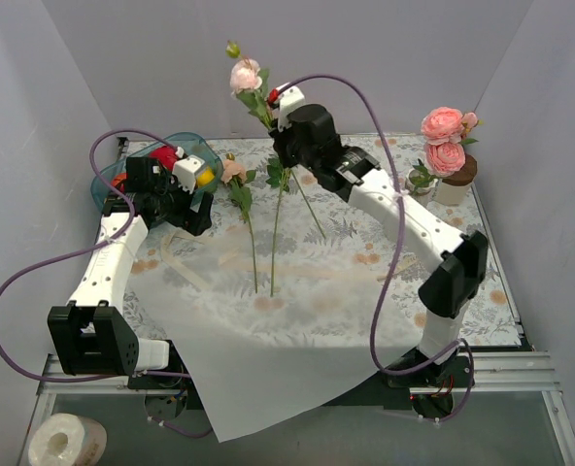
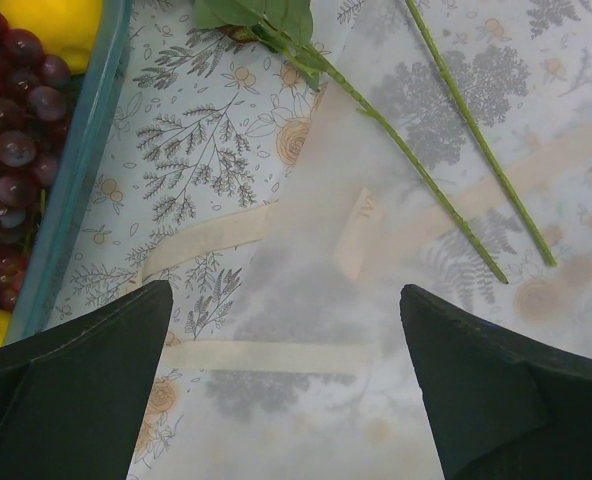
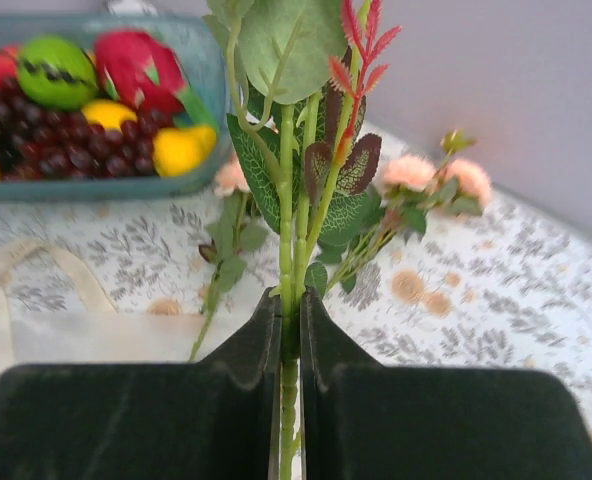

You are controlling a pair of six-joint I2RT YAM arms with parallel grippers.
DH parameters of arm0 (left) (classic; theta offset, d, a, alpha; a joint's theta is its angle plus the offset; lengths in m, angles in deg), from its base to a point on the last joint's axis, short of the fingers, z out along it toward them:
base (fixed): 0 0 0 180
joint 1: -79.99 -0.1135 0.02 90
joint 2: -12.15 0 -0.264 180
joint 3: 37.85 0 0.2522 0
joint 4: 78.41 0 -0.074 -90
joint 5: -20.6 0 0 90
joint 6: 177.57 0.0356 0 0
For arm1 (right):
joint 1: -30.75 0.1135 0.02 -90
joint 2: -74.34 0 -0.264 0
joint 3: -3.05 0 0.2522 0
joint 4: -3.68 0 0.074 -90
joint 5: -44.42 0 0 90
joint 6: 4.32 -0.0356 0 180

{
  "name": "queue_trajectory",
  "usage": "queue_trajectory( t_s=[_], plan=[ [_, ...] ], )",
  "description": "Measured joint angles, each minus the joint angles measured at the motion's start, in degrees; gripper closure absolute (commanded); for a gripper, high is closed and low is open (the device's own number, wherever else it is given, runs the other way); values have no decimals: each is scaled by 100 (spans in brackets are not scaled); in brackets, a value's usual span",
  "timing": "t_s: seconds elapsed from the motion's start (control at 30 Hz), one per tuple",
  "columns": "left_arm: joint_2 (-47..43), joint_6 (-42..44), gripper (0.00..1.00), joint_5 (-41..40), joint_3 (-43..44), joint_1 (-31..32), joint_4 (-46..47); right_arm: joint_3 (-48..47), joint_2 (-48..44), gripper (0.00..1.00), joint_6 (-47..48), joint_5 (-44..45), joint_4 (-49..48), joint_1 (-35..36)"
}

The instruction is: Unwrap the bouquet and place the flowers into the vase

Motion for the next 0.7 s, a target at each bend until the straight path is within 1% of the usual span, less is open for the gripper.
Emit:
queue_trajectory(
  t_s=[0.23,0.33,0.53,0.7],
  plan=[
    [59,-109,2,15,136,0,-61,13,-1410,99,420,-33,-208,-2],
    [151,-173,2,33,225,0,-151,264,-2210,99,629,-20,-341,-2],
    [199,-251,2,35,304,0,-299,1244,-3864,99,927,260,-702,-2],
    [197,-278,2,42,415,0,-317,2070,-4824,99,1202,822,-1156,-2]
  ],
)
